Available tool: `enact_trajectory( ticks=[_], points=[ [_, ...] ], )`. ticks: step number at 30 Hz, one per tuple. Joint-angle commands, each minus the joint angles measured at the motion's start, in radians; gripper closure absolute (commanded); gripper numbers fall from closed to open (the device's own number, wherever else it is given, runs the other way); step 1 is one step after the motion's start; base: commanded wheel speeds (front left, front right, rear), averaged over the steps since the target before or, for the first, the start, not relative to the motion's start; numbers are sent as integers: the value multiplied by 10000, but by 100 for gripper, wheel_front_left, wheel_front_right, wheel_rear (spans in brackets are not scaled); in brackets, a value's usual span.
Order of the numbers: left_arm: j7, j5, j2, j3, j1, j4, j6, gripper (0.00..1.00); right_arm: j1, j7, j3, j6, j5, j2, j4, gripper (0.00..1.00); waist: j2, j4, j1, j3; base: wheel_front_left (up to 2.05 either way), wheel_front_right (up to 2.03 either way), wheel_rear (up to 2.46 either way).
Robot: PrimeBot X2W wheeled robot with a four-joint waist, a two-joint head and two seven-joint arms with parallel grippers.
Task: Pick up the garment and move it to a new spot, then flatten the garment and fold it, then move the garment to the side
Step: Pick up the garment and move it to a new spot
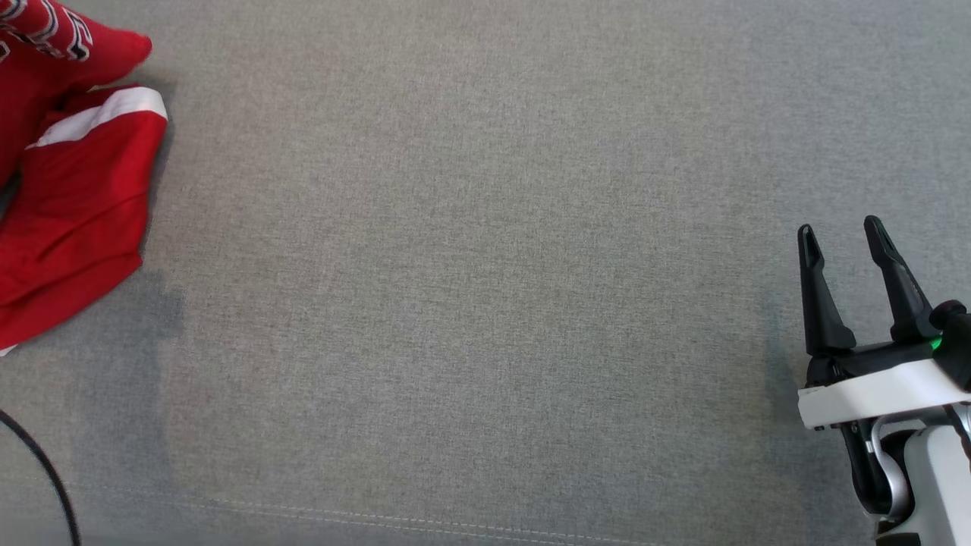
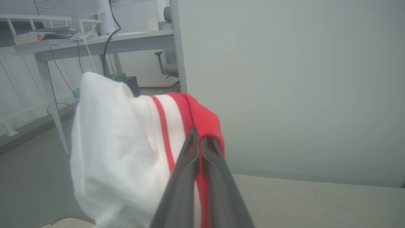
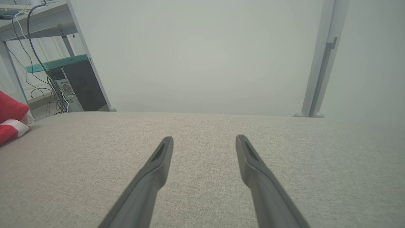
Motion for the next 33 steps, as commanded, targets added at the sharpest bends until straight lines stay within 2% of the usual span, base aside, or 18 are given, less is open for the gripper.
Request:
enact_trajectory(
  ticks=[1, 8, 11, 15, 20, 27, 33],
  points=[
    [-48, 143, 388, 123, 299, -684, 158, 100, 192, -132, 150, 0, 93, -22, -259, 0, 0, -109, -1, -233, 0, 0, 0],
    [361, 439, -992, -1061, 2958, -4948, 1263, 100, 419, -132, -204, 0, 160, 278, -402, 0, 0, -708, -1, -368, 0, 0, 0],
    [635, 516, -1510, -1737, 3756, -5890, 1532, 100, 471, -132, -287, 0, 163, 367, -450, 0, 0, -1035, -1, -239, 0, 0, 0],
    [557, 538, -2210, -2408, 4247, -6073, 1697, 100, 403, -132, -274, 0, 249, 516, -453, 0, 0, -1542, -1, -100, 0, 0, 0],
    [537, 326, -2963, -3164, 4278, -5380, 1406, 100, 305, -132, -218, 0, 393, 737, -408, 0, 0, -2320, -1, 18, 0, 0, 0],
    [574, 419, -3953, -4515, 3895, -4046, 685, 100, 264, -132, -39, 0, 645, 978, -325, 0, 0, -3738, -1, 330, 0, 0, 0],
    [492, 517, -4420, -5114, 3436, -3089, 355, 100, 303, -132, 126, 0, 812, 1059, -170, 0, 0, -4669, -1, 535, 0, 0, 0]
  ],
)
